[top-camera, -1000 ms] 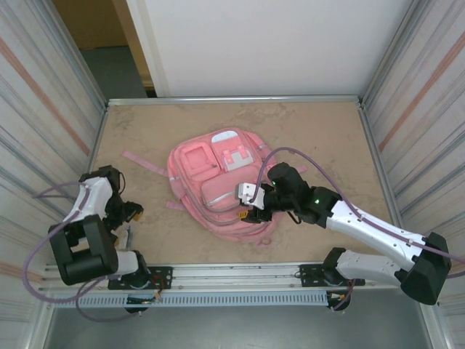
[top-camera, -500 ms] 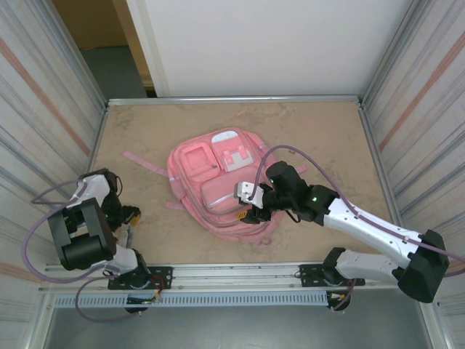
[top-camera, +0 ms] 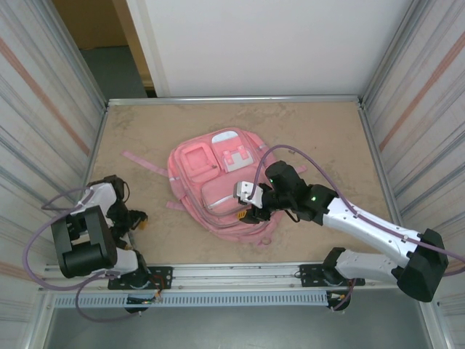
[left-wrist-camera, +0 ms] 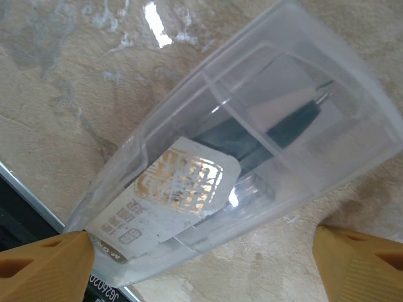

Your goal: Pack the student bag

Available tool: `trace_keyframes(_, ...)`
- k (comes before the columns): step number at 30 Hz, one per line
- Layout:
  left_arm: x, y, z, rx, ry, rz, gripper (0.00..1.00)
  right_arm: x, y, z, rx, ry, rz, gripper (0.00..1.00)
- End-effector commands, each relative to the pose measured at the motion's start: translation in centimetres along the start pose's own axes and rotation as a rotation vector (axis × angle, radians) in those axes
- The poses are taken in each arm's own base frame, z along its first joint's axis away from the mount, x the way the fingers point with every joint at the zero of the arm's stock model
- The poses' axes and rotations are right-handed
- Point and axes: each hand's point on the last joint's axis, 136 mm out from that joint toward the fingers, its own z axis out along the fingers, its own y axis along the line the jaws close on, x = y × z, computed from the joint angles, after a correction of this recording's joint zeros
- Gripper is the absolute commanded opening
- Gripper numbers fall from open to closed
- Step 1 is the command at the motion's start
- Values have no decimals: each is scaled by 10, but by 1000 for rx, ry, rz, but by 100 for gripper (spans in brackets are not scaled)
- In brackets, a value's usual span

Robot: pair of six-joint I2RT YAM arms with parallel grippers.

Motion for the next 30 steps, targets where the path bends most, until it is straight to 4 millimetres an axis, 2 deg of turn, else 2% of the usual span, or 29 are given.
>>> trace_keyframes(1, 5, -28, 0, 151, 14, -20, 88, -11, -1, -8, 6, -28, 19, 53)
trace_keyframes(7, 19, -46, -22, 205, -3, 16, 91, -15, -4, -13, 31, -43, 15, 53)
trace_keyframes(14, 37, -59, -32, 196, -3, 45, 92, -18, -1, -17, 37, -59, 13, 53)
trace_keyframes(19, 34, -52, -40, 167, -18, 31, 92, -20, 4, -20, 48, -68, 10, 53)
trace_keyframes(24, 21, -15, -51, 66, -65, 16, 95, -22, 18, -19, 7, -80, 11, 53)
trace_keyframes(26, 16, -3, -50, 50, -70, 19, 95, -21, 20, -18, 8, -77, 5, 53)
trace_keyframes(27, 13, -3, -46, 64, -77, 30, 95, -22, 20, -19, 10, -74, 3, 53)
trace_keyframes(30, -6, -19, -29, 165, -138, 68, 92, -26, 18, -20, 22, -87, -5, 53)
